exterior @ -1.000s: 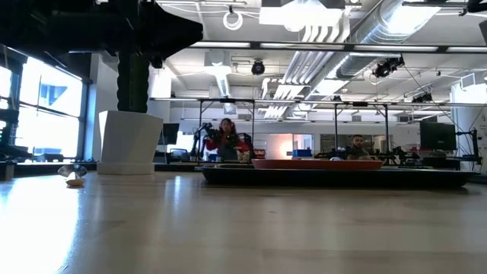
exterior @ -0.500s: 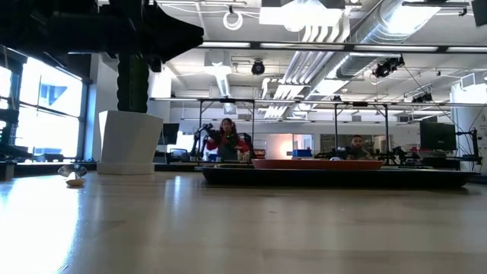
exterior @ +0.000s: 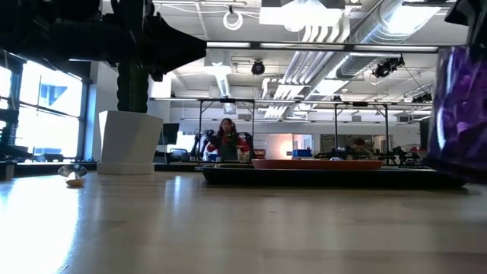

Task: Pick and place plate/cup/fork/spoon on tray
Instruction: Put the purple cup on the black tray to the top left of the orange plate

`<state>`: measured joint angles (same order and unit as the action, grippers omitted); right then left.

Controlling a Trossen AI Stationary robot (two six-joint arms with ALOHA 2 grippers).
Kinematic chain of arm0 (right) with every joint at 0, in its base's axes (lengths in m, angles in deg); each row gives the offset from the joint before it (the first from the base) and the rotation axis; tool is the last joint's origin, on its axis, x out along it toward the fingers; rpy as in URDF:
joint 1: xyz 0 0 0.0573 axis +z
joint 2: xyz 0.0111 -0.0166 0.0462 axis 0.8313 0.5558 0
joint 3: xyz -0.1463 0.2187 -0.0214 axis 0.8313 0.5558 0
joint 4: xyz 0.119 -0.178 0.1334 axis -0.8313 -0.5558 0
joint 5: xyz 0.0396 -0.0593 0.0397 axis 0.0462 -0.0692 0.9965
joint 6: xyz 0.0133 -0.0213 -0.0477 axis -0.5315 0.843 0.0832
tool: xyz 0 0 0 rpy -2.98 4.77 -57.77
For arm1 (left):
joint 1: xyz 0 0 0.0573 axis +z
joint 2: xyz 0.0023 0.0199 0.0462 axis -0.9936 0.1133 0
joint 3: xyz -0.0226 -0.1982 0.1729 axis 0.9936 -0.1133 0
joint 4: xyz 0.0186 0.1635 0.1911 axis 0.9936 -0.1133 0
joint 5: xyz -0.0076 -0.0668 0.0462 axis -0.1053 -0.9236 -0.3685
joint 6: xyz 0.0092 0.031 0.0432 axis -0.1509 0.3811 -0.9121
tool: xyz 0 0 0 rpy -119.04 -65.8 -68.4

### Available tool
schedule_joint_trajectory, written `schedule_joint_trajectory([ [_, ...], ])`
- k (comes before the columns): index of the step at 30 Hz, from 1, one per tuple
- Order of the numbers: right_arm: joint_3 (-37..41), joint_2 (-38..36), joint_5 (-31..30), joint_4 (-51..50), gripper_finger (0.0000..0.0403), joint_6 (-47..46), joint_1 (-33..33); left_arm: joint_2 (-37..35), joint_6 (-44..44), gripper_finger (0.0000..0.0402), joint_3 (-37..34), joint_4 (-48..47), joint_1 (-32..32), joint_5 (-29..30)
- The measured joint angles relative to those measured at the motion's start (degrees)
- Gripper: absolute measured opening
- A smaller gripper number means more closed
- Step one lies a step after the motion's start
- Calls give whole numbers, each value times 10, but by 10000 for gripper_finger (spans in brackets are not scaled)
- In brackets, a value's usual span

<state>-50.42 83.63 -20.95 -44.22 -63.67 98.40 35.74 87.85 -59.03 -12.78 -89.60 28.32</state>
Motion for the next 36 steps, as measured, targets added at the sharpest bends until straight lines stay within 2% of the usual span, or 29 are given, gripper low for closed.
schedule_joint_trajectory([
  [5, 0, 0, 7, 77, 1, 51, -41, 0, 10, 111, 3, -2, 0, -2],
  [12, 0, 11, 51, 204, 1, 171, -143, 0, 1, 111, 32, -28, -5, -29],
  [18, 0, 47, 104, 302, 0, 276, -225, 0, -6, 111, 38, -40, -7, -21],
  [21, 0, 68, 129, 350, 0, 314, -253, 0, -5, 111, 38, -40, -7, 6],
  [23, 0, 82, 151, 380, 0, 332, -268, 0, -5, 111, 38, -40, -7, 28],
  [28, 0, 113, 194, 431, 0, 355, -288, -1, -6, 111, 38, -40, -9, 34],
  [36, -18, 142, 186, 471, 0, 376, -305, -27, -12, 111, 38, -41, -28, 53],
])
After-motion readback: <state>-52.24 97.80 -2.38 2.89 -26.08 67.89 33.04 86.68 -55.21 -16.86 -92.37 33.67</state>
